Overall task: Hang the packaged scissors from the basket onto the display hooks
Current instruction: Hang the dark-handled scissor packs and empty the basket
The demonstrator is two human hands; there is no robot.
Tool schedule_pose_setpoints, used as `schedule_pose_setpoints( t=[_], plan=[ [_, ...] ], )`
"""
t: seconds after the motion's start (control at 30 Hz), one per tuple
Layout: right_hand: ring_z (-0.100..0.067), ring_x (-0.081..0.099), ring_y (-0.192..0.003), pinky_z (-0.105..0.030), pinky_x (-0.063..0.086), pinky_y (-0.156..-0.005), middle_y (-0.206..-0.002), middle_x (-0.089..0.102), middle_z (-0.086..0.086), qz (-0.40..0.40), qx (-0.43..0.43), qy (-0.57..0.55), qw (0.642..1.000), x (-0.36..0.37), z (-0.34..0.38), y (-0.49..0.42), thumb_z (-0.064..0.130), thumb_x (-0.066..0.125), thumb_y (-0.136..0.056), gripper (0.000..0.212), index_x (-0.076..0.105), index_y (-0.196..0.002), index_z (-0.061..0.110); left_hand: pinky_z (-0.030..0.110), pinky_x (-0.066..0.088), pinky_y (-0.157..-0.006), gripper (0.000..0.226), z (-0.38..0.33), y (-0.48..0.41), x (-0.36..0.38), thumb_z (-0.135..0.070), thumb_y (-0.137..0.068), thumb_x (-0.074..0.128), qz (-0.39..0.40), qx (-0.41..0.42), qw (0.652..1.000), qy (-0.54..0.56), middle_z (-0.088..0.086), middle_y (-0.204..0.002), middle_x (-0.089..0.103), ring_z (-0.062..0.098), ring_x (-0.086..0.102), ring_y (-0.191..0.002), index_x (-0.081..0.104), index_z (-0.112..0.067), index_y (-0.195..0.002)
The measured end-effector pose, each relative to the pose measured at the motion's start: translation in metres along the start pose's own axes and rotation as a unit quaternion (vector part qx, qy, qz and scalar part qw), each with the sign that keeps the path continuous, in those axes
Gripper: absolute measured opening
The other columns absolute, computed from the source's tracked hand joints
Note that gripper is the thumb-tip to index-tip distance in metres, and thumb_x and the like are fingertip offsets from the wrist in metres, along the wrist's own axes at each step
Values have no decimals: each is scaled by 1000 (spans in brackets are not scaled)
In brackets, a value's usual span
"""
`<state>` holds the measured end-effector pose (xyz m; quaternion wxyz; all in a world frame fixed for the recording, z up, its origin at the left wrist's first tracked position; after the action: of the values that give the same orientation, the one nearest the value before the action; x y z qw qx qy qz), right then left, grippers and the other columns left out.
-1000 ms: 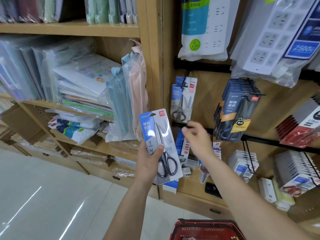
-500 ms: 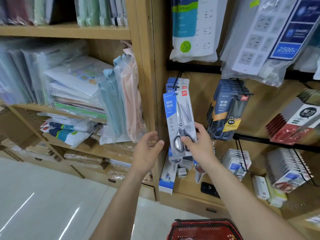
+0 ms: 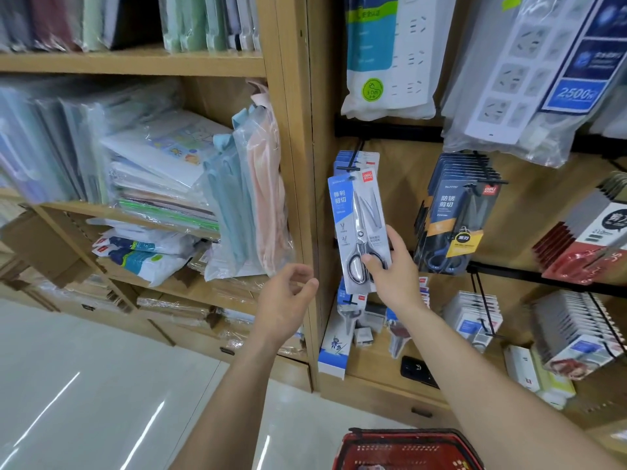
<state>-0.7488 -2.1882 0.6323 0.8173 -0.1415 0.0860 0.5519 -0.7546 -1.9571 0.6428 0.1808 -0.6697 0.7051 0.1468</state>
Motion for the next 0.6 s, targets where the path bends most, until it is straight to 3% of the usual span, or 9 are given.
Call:
schedule_pose_setpoints(
  t=[0.13,0.23,0.37,0.47,0.53,0.6],
  plan=[
    [-17,62,-123,-34,50,-105,-136,65,5,0,12,32,999,8,6,-33,20,62,-101,57,41,-154,26,24,54,-82,20,1,1,3,-27,-99,67,13,-6,1000,-16,-14,-105,68,5,66,-94,67,-23,-118],
    [-27,55,-131,-30,46,-100,-146,57,-4,5,42,84,996,13,10,-55,25,59,-104,65,29,-161,22,17,49,-77,19,-1,0,8,-27,-100,66,27,-5,999,-37,-16,-104,66,0,64,-95,66,-24,-119],
    [-38,40,-143,-47,40,-111,-157,35,-16,23,88,206,974,8,-2,-51,41,58,-103,77,15,-164,21,31,56,-89,21,3,-4,20,-29,-100,66,56,-12,995,-77,-17,-103,65,4,65,-95,64,-24,-120],
    [-34,49,-135,-47,45,-109,-153,41,-16,55,93,241,965,-1,-30,-34,44,61,-100,72,30,-159,16,32,54,-91,27,11,-2,36,-31,-99,65,80,-13,989,-124,-8,-111,68,10,66,-96,64,-21,-124],
    [-30,57,-124,-45,49,-103,-143,51,-15,106,96,262,954,-7,-56,-15,43,63,-98,59,49,-147,12,31,52,-94,35,20,3,53,-33,-100,64,108,-25,981,-156,-5,-118,67,14,64,-104,62,-18,-132],
    [-27,59,-123,-43,50,-101,-141,55,-12,165,123,287,936,-17,-89,9,45,66,-96,57,54,-143,14,33,51,-97,41,32,11,74,-34,-101,63,146,-49,971,-185,-1,-127,66,19,64,-112,58,-16,-138]
  ],
)
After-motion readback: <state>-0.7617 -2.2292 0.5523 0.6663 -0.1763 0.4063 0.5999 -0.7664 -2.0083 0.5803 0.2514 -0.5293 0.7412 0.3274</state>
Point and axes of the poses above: each hand's wrist, its own y-axis away from the middle knuckle, its own x-axis out of the palm, z = x × y, the point moved 7 cm from there along -y, towards the middle knuckle
